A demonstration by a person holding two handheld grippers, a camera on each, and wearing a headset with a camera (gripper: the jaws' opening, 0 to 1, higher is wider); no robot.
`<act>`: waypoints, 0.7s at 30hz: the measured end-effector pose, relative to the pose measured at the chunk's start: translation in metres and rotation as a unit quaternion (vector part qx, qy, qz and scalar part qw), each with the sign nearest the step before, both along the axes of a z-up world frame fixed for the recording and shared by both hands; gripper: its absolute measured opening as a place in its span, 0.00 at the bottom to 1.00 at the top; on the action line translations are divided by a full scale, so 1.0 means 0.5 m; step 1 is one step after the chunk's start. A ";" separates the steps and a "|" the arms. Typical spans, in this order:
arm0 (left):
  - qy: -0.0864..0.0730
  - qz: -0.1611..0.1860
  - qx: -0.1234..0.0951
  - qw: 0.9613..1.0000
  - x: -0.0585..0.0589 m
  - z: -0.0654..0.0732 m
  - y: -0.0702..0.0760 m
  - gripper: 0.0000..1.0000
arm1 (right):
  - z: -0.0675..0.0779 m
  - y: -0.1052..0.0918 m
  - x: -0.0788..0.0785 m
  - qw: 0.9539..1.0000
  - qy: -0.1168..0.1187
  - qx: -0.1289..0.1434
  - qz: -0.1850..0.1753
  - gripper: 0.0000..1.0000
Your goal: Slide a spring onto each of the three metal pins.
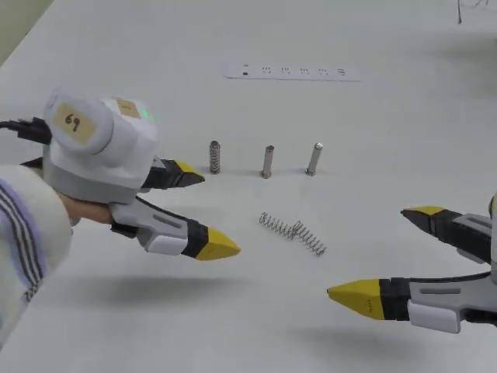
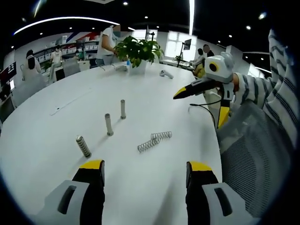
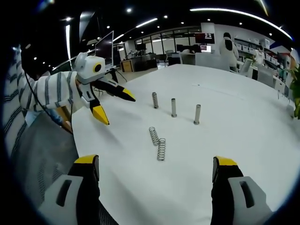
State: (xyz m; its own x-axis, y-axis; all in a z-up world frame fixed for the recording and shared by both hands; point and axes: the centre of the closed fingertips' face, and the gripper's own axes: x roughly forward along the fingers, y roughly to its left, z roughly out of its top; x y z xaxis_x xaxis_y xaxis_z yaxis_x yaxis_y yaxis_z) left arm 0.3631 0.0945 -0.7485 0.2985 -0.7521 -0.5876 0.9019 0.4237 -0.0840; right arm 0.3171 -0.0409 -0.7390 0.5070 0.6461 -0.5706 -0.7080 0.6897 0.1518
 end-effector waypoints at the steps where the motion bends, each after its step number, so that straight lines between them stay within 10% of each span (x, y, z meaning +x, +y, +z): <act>1: 0.003 -0.002 -0.001 1.000 0.002 -0.006 -0.006 0.63 | -0.001 -0.001 0.000 1.000 0.001 0.000 -0.001 1.00; 21: -0.002 -0.067 0.016 0.998 0.017 -0.036 -0.084 0.43 | -0.005 -0.014 -0.001 1.000 0.004 0.000 -0.014 1.00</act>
State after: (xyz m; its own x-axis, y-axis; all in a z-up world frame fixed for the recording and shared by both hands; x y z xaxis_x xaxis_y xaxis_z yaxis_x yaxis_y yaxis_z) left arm 0.3718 0.0527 -0.7663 0.1994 -0.7663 -0.6107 0.9510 0.3016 -0.0679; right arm 0.3165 -0.0478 -0.7415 0.5206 0.6313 -0.5748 -0.6865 0.7098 0.1577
